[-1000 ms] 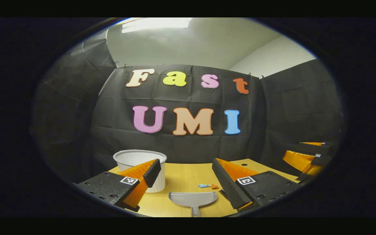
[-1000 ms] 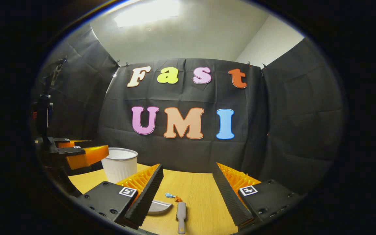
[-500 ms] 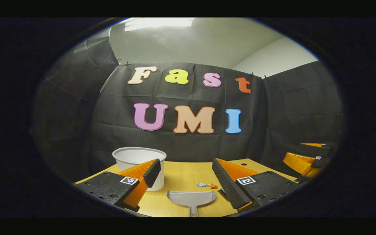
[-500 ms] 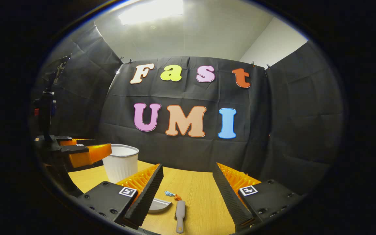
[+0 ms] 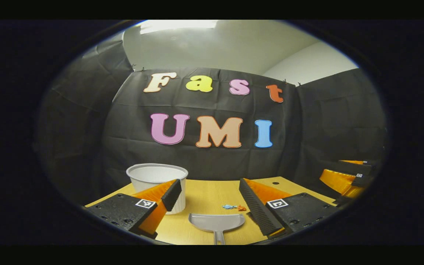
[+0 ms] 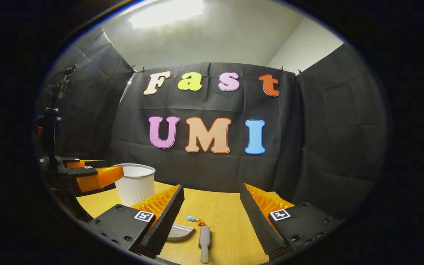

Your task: Pick up the small broom and dustpan from the desktop, sweep the trash into the dustpan with the broom, and then empty the trash into the garbage bin.

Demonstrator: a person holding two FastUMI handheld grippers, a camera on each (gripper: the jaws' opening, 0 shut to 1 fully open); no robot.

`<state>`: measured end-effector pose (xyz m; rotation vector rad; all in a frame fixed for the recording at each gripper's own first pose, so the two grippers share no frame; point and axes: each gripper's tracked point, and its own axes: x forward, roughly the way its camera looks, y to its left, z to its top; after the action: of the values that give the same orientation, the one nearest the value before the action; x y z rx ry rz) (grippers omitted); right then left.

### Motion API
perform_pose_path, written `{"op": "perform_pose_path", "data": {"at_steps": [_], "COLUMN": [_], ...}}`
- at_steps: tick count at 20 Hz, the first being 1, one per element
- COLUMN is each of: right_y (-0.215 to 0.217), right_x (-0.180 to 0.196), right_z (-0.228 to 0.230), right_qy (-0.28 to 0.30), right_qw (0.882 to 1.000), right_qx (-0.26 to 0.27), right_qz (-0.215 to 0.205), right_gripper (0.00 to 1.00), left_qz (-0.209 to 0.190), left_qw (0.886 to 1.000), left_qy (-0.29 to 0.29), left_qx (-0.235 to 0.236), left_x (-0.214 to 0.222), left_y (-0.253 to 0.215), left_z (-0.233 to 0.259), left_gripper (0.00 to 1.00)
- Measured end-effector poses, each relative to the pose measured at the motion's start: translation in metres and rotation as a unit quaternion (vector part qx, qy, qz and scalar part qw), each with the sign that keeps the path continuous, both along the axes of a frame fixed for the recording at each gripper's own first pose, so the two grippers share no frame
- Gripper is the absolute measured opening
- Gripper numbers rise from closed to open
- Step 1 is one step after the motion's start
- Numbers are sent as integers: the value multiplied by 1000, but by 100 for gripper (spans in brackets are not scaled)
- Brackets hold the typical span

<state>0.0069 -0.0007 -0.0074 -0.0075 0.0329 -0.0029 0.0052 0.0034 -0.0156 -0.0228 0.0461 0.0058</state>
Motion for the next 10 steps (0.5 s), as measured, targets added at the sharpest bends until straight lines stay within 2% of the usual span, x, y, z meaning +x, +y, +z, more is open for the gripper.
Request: {"op": "perform_pose_path", "data": {"at_steps": [10], "right_y": [-8], "right_x": [2], "right_z": [-1], "right_qy": [5], "right_qw": [1000], "right_qx": [1], "right_qz": [-10], "right_gripper": [98], "left_qz": [6], "left_qw": [1000], "left_qy": [8], "left_qx": [9], "left_x": [2], "left_y": [7], "left_z": [-4], "left_gripper": [94]}}
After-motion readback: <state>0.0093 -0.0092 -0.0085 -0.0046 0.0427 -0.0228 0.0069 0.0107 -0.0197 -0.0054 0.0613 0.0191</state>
